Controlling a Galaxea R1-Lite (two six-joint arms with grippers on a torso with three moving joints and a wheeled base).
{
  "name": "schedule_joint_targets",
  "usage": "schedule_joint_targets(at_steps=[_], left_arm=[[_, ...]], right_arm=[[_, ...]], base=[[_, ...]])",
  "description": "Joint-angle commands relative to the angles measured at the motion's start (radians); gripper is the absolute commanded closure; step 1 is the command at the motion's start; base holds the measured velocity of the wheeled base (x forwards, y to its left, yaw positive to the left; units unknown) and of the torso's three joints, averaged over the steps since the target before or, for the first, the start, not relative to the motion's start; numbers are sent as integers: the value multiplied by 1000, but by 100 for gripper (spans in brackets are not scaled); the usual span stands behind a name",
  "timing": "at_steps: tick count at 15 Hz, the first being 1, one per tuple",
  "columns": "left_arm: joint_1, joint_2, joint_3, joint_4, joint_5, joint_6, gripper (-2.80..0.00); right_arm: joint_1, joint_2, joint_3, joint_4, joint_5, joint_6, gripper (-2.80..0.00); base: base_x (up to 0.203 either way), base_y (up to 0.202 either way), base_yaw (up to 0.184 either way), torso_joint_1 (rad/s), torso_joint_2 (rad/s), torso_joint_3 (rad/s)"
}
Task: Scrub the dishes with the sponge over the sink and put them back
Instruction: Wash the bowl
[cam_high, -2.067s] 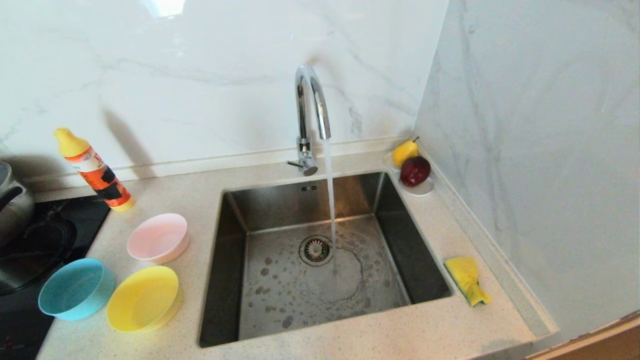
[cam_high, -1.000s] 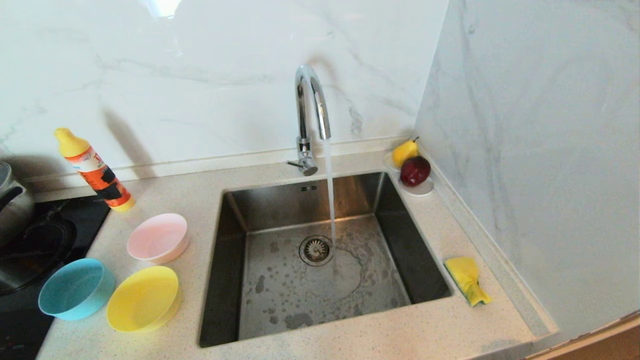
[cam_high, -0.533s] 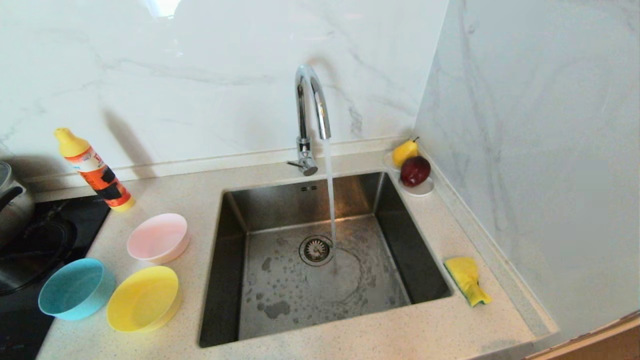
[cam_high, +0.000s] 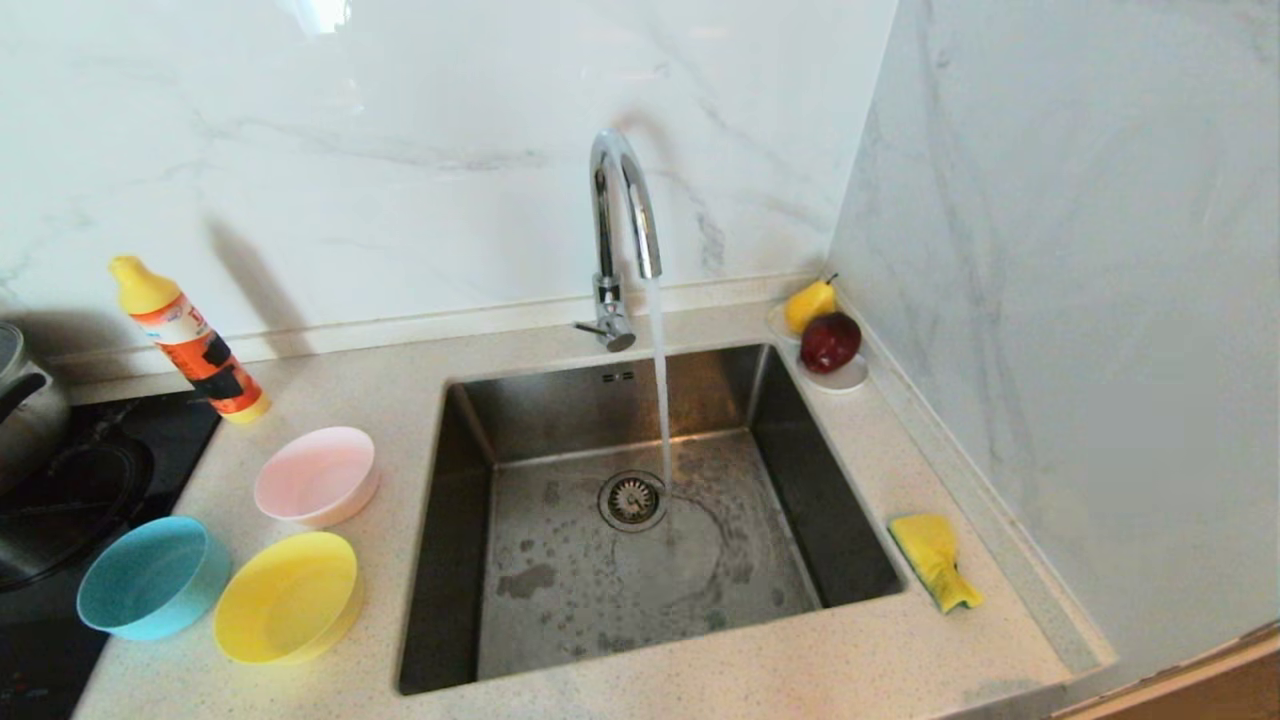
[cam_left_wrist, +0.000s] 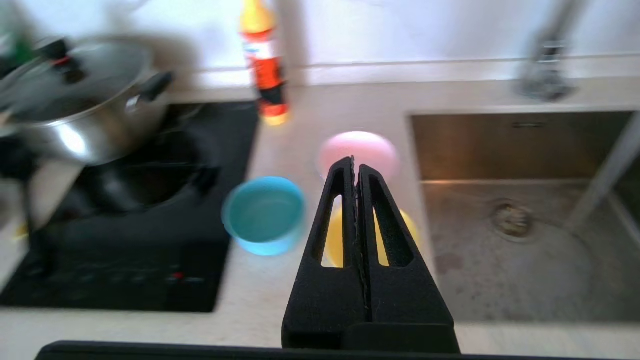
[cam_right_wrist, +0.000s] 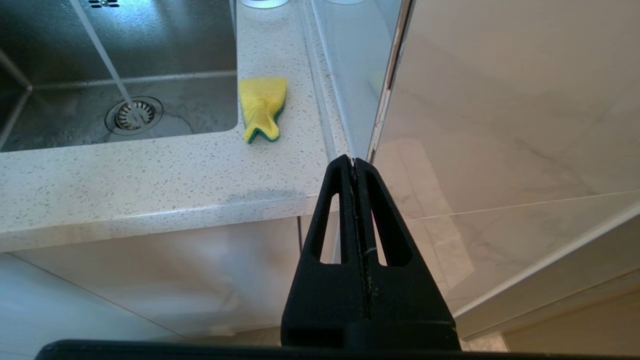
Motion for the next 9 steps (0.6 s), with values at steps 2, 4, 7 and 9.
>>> schedule_joint_targets(at_steps=[2, 4, 7, 9], left_arm=[[5, 401, -152, 13, 123, -38, 0], [30, 587, -228, 30, 181, -87, 0], [198, 828, -340, 48, 158, -123, 0], [357, 942, -391, 55, 56, -132, 0]], right_arm=[[1, 0, 0, -1, 0, 0, 0], [1, 0, 0, -1, 0, 0, 0], [1, 0, 0, -1, 0, 0, 0], [1, -1, 0, -1, 0, 1, 0]], base=[[0, 0, 0, 0, 0, 0], [0, 0, 0, 0, 0, 0], [0, 0, 0, 0, 0, 0], [0, 0, 0, 0, 0, 0]])
